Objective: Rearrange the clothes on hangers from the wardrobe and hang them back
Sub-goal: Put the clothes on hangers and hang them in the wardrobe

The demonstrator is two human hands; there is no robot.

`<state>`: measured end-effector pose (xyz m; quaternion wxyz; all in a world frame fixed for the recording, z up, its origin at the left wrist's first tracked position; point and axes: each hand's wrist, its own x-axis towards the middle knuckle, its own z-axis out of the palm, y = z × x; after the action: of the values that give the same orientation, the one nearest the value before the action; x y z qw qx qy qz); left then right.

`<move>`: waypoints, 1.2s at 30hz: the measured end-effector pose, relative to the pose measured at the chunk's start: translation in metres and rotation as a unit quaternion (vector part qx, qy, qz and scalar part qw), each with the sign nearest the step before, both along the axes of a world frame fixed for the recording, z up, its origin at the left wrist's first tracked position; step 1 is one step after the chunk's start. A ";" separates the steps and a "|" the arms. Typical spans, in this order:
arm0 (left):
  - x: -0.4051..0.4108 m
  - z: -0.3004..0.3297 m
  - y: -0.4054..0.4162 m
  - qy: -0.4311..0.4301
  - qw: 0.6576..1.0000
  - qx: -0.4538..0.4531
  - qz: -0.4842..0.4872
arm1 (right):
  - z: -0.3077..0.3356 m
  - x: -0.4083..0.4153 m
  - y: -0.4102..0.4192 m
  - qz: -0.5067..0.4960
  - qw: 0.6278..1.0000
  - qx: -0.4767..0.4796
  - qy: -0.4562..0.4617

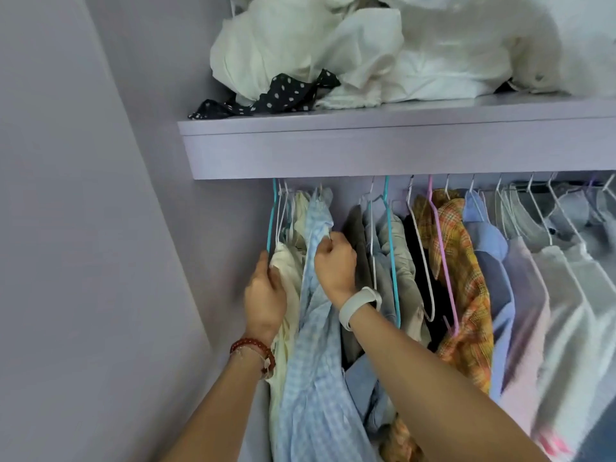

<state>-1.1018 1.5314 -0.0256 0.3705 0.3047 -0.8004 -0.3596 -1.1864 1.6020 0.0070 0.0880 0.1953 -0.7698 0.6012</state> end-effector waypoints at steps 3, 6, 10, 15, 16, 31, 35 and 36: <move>-0.001 0.000 -0.002 0.003 0.999 0.031 0.009 | -0.012 0.000 0.001 -0.001 0.999 0.030 -0.019; -0.002 0.000 -0.003 0.007 0.998 0.061 0.003 | -0.015 0.008 0.001 0.018 0.999 0.047 -0.002; 0.000 0.002 -0.005 0.025 0.994 0.104 -0.009 | -0.011 0.013 0.001 0.082 0.983 0.154 0.047; 0.003 0.012 -0.006 0.054 0.989 0.137 -0.006 | 0.002 0.003 -0.007 0.165 0.967 0.194 0.029; 0.004 0.014 -0.005 0.049 0.989 0.136 -0.005 | 0.002 0.003 -0.007 0.196 0.965 0.175 0.005; -0.008 0.023 0.013 -0.166 0.982 -0.076 -0.040 | -0.031 -0.010 0.101 -0.080 0.919 0.320 0.215; -0.017 0.032 0.009 -0.153 0.986 0.009 -0.065 | -0.027 -0.008 0.103 -0.012 0.935 0.337 0.110; -0.019 0.036 0.007 -0.166 0.984 0.015 -0.064 | -0.025 -0.007 0.103 -0.006 0.935 0.338 0.107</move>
<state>-1.1211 1.5388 0.0102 0.2043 0.3138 -0.8629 -0.3393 -1.1934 1.7054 -0.0182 0.1022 0.2726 -0.9147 0.2804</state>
